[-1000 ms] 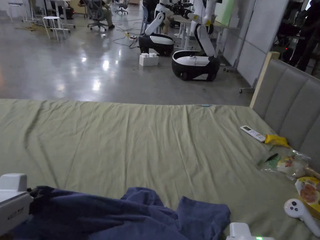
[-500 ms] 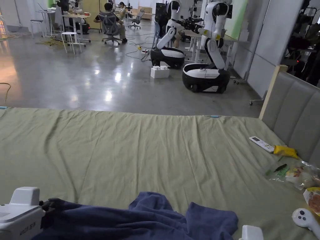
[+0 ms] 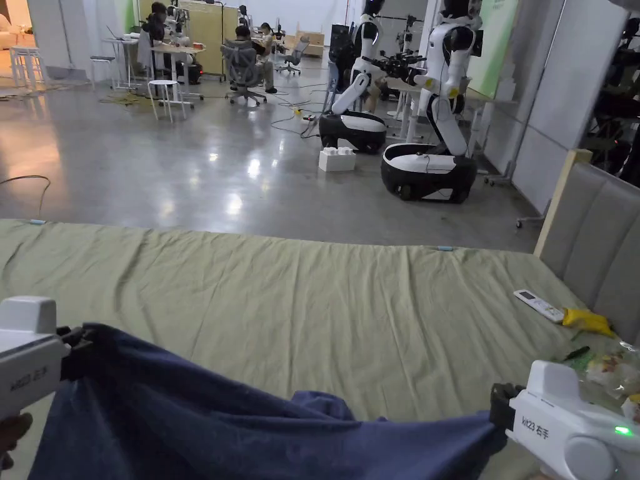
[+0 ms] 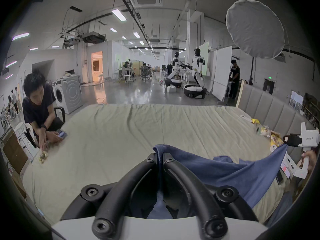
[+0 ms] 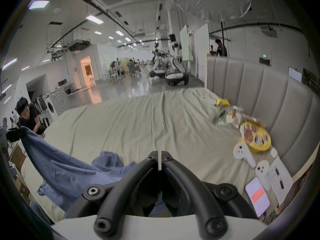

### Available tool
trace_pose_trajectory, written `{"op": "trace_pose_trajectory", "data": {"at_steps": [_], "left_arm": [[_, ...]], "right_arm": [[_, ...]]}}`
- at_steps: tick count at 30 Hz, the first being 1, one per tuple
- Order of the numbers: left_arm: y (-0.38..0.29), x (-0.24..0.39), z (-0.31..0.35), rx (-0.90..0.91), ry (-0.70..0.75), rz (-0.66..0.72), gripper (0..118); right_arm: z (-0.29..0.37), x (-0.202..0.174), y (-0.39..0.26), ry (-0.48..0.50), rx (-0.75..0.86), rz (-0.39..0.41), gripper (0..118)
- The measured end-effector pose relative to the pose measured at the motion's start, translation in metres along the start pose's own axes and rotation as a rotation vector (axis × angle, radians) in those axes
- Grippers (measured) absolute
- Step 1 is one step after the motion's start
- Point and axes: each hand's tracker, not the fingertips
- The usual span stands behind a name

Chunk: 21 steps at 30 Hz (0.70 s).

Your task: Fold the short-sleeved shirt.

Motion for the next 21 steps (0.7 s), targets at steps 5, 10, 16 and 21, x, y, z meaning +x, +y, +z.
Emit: {"op": "trace_pose_trajectory", "data": {"at_steps": [5, 10, 16, 21], "left_arm": [[0.034, -0.021, 0.016, 0.061, 0.033, 0.010, 5], [0.070, -0.041, 0.029, 0.117, 0.064, 0.031, 5], [0.121, -0.057, 0.033, 0.172, 0.092, 0.019, 5], [0.165, -0.060, 0.027, 0.200, 0.119, 0.007, 5]], "right_arm": [[0.011, -0.015, 0.042, 0.016, 0.068, 0.033, 2], [0.015, -0.035, 0.088, 0.038, 0.140, 0.080, 2], [0.016, -0.061, 0.143, 0.056, 0.213, 0.122, 2], [0.010, -0.076, 0.190, 0.053, 0.278, 0.171, 2]]}}
